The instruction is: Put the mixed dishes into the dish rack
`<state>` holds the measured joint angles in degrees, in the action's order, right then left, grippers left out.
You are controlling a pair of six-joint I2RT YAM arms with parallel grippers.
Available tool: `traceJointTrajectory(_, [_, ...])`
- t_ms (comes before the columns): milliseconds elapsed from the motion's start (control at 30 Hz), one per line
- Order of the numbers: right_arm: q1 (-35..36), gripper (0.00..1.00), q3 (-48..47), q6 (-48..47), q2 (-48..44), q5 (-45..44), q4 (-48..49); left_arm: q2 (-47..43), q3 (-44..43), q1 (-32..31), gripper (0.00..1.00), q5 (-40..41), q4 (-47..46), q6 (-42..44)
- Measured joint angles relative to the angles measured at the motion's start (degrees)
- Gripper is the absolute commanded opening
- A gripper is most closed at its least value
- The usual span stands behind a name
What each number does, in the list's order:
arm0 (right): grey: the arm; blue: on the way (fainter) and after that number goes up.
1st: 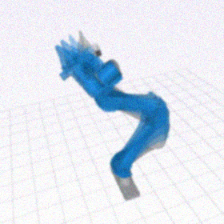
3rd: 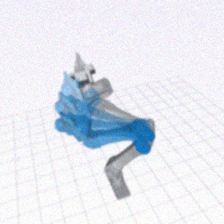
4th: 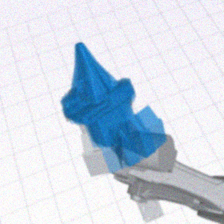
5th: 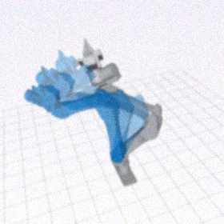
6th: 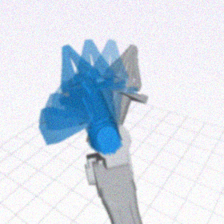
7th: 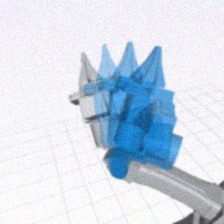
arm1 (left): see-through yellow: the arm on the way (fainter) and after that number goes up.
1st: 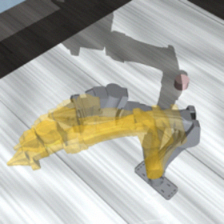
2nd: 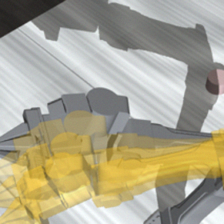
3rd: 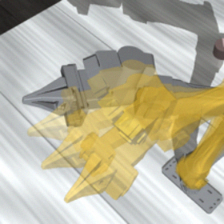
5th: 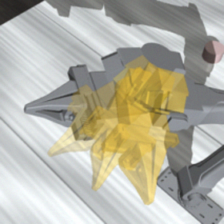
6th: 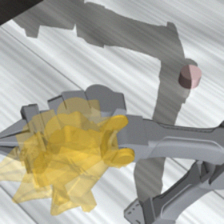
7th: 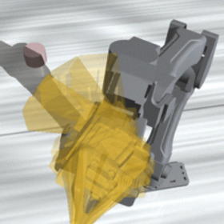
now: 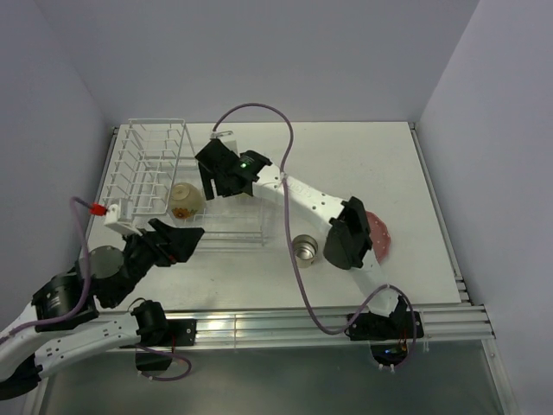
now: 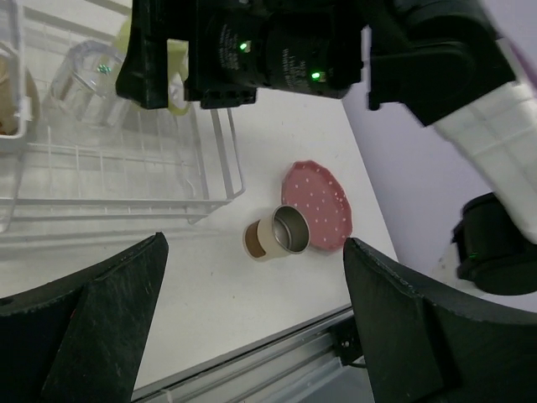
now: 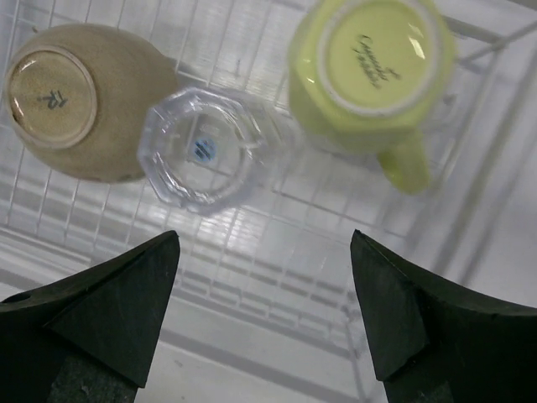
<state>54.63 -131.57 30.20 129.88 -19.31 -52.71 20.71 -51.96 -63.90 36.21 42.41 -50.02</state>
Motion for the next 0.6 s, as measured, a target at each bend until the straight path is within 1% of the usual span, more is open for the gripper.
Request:
traceJointTrajectory(133, [0.02,0.9,13.49,0.94,-12.17,-3.08,1.88,6.86,0.22,0.0,0.89,-3.89,-2.89,0.2])
traceJointTrajectory(333, [-2.45,0.9,36.79,4.81,-37.13,-7.3,5.64,21.68,2.89,0.0,0.84,-11.76,-10.38,0.9])
traceJointTrajectory(467, [-9.09,0.9,50.93,7.32,-52.28,-8.22,7.28,31.19,3.91,-0.26,0.81,-15.37,-14.38,0.83])
traceJointTrajectory(600, [-16.41,0.9,63.52,8.74,-63.76,-8.83,8.07,38.14,3.21,-1.7,0.8,-16.35,-18.12,0.81])
